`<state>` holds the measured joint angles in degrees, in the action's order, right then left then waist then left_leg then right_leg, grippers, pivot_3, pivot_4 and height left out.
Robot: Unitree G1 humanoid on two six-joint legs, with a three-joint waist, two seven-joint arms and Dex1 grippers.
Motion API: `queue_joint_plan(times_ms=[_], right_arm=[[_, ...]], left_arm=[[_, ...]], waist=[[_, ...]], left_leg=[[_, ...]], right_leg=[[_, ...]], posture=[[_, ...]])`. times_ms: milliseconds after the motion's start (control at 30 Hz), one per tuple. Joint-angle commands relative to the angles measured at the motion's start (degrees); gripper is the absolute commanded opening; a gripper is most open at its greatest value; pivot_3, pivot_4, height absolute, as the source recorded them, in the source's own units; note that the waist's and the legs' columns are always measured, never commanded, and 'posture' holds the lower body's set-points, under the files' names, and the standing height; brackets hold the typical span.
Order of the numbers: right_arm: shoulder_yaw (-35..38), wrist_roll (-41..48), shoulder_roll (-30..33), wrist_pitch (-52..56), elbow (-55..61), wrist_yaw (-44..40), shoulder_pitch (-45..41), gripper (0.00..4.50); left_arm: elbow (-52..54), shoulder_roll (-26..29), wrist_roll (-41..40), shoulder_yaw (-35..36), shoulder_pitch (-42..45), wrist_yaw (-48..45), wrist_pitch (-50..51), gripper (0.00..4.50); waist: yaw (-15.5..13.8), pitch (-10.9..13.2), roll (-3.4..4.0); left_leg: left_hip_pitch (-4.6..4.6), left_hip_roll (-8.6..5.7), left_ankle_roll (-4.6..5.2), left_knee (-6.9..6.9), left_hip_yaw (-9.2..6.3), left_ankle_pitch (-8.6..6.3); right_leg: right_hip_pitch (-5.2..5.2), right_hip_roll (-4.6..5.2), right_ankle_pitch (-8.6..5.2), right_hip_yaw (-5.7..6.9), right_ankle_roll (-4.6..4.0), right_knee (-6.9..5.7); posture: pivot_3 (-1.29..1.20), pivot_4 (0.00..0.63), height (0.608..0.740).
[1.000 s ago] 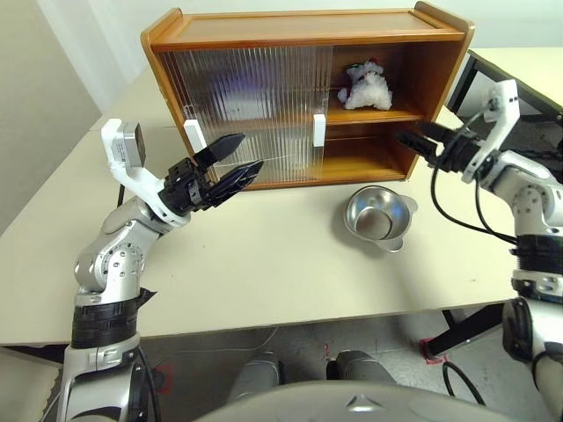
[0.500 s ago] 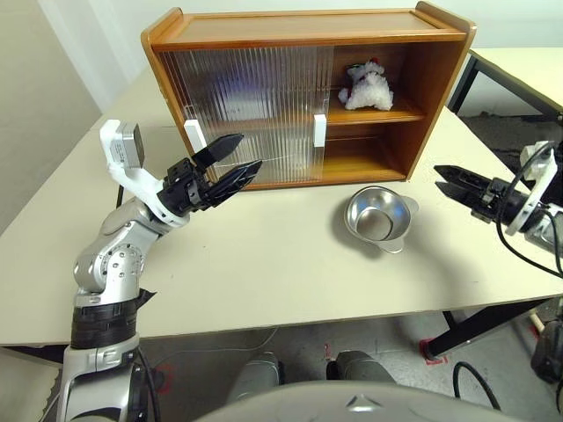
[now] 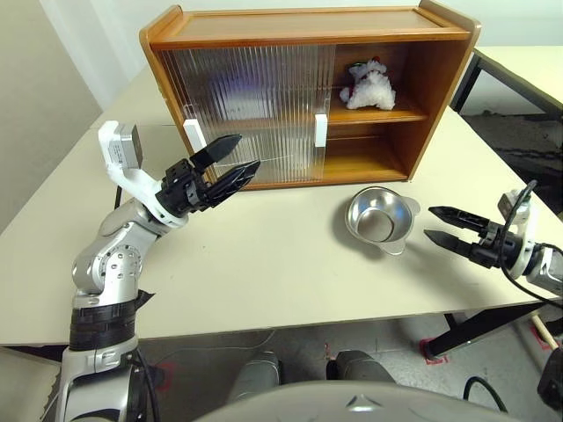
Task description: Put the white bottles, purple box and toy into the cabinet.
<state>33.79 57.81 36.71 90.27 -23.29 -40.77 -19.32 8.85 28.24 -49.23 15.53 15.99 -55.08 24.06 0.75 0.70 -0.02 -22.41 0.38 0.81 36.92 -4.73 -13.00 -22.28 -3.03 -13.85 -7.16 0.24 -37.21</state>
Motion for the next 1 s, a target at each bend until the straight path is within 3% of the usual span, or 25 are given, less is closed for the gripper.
queue_joint_plan(times_ms=[33, 367, 1000], right_arm=[[-2.44, 3.80, -0.72, 2.23, 1.57, 1.74, 1.30, 4.46], [-4.19, 9.05, -3.23, 2.23, 3.49, 6.89, 4.72, 4.46], [-5.55, 8.53, -6.18, 2.23, 2.60, 10.43, 4.70, 4.46]], left_arm=[[0.32, 0.39, 0.32, 0.08, -0.03, 0.08, 0.03, 4.50], [1.16, 1.36, -0.19, 0.70, -0.33, 0.57, 0.68, 4.50], [1.53, 1.87, -0.27, 0.78, -0.13, 0.80, 1.08, 4.50]], waist=[[-0.01, 0.00, 0.00], [-0.30, 0.04, -0.06], [-0.41, 0.06, -0.10]], left_leg=[[0.00, 0.00, -0.02, -0.01, 0.00, -0.01], [-0.02, -0.02, -0.07, -0.08, -0.08, -0.08], [-0.11, -0.03, -0.30, -0.09, -0.36, -0.24]], right_leg=[[0.00, 0.00, -0.03, 0.00, 0.01, 0.00], [0.00, -0.04, -0.20, 0.03, 0.05, 0.01], [-0.08, -0.11, -0.33, 0.10, -0.04, 0.01]], posture=[[0.00, 0.024, 0.740], [0.02, 0.030, 0.740], [0.03, 0.025, 0.740]])
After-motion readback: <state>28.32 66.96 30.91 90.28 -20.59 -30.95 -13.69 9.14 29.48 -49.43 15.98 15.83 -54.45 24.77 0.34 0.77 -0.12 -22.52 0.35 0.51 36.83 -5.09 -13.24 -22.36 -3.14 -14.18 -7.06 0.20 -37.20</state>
